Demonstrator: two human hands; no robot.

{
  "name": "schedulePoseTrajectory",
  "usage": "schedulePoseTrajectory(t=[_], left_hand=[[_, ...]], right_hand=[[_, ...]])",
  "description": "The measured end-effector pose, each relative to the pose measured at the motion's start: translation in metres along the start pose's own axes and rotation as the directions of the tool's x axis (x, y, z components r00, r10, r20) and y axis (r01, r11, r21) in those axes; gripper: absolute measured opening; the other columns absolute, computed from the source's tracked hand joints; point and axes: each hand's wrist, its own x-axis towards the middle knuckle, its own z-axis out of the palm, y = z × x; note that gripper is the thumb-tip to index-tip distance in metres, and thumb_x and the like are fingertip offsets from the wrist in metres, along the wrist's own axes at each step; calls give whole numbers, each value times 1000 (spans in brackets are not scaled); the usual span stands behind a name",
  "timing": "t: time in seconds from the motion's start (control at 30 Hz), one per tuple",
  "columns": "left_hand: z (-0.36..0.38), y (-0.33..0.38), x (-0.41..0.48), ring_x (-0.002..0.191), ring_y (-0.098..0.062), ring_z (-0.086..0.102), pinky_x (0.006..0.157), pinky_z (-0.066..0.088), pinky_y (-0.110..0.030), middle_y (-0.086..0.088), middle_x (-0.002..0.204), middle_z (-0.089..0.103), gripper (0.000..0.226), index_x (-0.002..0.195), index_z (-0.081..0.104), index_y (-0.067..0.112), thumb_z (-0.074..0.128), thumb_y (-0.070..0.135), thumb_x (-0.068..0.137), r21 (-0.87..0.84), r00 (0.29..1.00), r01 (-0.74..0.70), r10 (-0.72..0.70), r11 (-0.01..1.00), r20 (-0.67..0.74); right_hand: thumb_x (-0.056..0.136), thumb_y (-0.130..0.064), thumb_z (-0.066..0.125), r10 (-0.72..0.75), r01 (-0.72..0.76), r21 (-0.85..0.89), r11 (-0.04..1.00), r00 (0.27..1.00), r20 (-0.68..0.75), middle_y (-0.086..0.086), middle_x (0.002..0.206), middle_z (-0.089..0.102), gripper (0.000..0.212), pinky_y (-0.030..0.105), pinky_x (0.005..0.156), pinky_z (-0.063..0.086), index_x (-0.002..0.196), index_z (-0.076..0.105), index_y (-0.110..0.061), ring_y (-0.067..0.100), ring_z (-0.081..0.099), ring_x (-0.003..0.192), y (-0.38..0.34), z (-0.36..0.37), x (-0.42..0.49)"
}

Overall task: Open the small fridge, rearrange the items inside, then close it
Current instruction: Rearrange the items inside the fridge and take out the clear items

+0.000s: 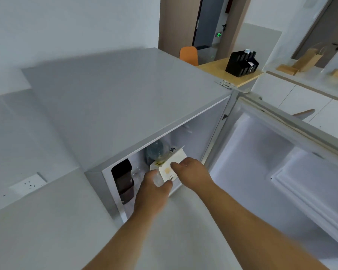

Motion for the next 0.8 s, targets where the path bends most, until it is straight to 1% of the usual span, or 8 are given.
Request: schedulePoseTrajectory(t=[0.07, 0.2, 0.33, 0.43, 0.53, 0.6, 0.7, 0.8], left_hand=[[8, -5, 14, 117, -23, 58, 86, 43, -35, 0, 139, 60, 52, 141, 51, 26, 65, 36, 91, -217, 988, 145, -152, 965, -17], [23, -17, 44, 114, -26, 61, 100, 49, -44, -2, 127, 65, 29, 124, 61, 26, 52, 37, 99, -570, 918, 347, -393, 745, 46], [34, -24, 55, 108, -15, 64, 94, 45, -43, 15, 109, 59, 35, 127, 60, 35, 47, 53, 99, -742, 875, 410, -457, 531, 156], [37, -29, 61, 109, -17, 64, 91, 46, -43, 6, 126, 58, 46, 138, 53, 33, 46, 58, 100, -745, 879, 419, -439, 519, 189], [40, -32, 66, 105, -16, 64, 85, 49, -41, 5, 129, 60, 50, 134, 56, 27, 48, 62, 98, -728, 885, 425, -414, 537, 211], [42, -30, 69, 101, -15, 65, 79, 50, -39, 7, 118, 64, 48, 123, 61, 29, 54, 64, 93, -710, 897, 403, -401, 577, 184], [43, -20, 75, 73, -17, 60, 65, 47, -36, 7, 75, 62, 30, 80, 64, 33, 64, 62, 76, -643, 934, 286, -356, 710, 23], [42, -13, 82, 92, -29, 65, 86, 54, -45, -2, 91, 70, 22, 83, 63, 28, 59, 49, 84, -543, 950, 180, -289, 821, -122]], right_hand=[[89, -53, 57, 44, -46, 83, 995, 999, 32, -2, 73, 61, 38, 30, 57, 41, 74, 61, -18, 14, 58, 69, -3, 7, 13], [85, -66, 61, 76, -87, 149, 985, 994, 79, -11, 68, 61, 42, 25, 53, 37, 72, 61, -26, 8, 58, 66, -3, 28, 36], [82, -76, 62, 67, -85, 156, 984, 991, 119, -10, 76, 65, 51, 22, 57, 41, 82, 63, -24, 10, 62, 73, 0, 46, 52], [89, -65, 63, 24, -45, 168, 985, 991, 128, -11, 79, 62, 38, 24, 69, 47, 85, 61, -27, 14, 64, 81, 4, 54, 59], [96, -48, 64, -21, -3, 188, 982, 992, 126, -10, 76, 60, 28, 21, 60, 38, 75, 55, -31, 11, 59, 74, 4, 57, 66], [96, -43, 64, -6, -24, 224, 974, 991, 135, -6, 79, 63, 26, 23, 58, 39, 76, 56, -29, 12, 60, 74, 4, 57, 71], [94, -37, 63, 3, -35, 240, 970, 991, 133, -1, 76, 63, 23, 26, 58, 41, 76, 59, -24, 19, 62, 74, 3, 55, 76], [92, -34, 63, -1, -26, 237, 971, 993, 115, -1, 70, 59, 26, 26, 56, 40, 71, 57, -20, 17, 57, 67, 1, 54, 79]])
